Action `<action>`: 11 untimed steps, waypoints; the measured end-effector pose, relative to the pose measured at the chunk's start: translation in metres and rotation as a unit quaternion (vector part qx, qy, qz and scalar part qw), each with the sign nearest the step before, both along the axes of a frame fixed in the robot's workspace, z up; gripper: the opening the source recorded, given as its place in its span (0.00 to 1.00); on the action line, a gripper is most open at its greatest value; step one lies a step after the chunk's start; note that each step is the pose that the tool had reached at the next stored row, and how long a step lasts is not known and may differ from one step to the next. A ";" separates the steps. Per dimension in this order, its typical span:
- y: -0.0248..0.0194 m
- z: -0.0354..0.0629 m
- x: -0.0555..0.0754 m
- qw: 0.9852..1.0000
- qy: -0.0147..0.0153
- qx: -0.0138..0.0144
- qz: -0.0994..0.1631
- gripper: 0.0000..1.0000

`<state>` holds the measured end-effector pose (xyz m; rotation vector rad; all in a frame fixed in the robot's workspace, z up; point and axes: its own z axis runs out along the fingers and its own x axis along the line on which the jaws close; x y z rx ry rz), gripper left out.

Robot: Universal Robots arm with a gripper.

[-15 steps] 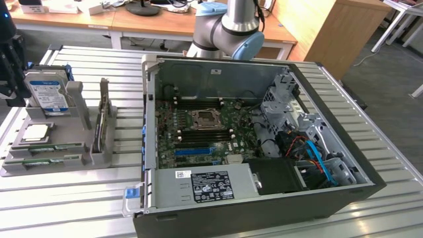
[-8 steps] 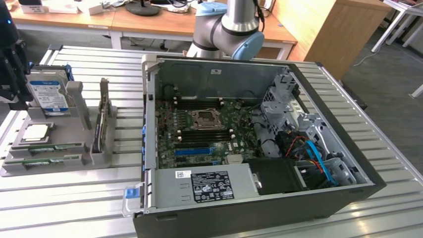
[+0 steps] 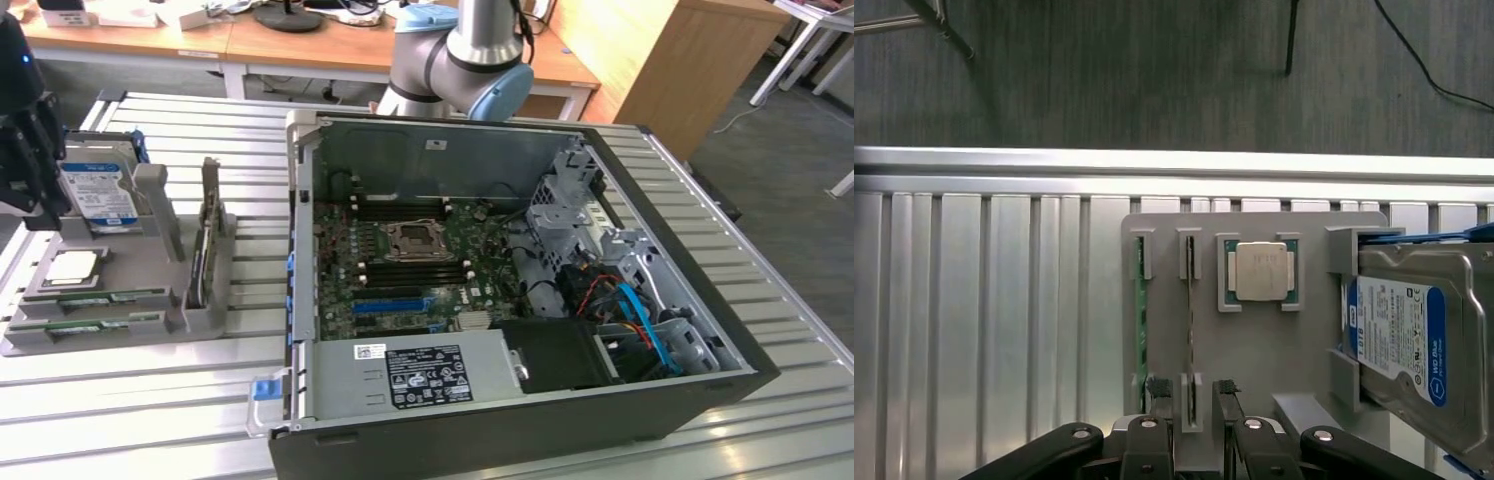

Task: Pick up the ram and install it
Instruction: 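Pick up the ram and move it above insertion slot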

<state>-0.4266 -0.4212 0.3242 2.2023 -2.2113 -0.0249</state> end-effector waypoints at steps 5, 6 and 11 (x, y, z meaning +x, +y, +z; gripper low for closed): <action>0.0000 -0.0070 0.000 1.000 0.000 0.000 0.000 0.30; 0.0000 -0.0083 0.000 1.000 0.000 0.000 0.000 0.30; 0.0000 -0.0139 0.000 1.000 0.000 0.000 0.000 0.30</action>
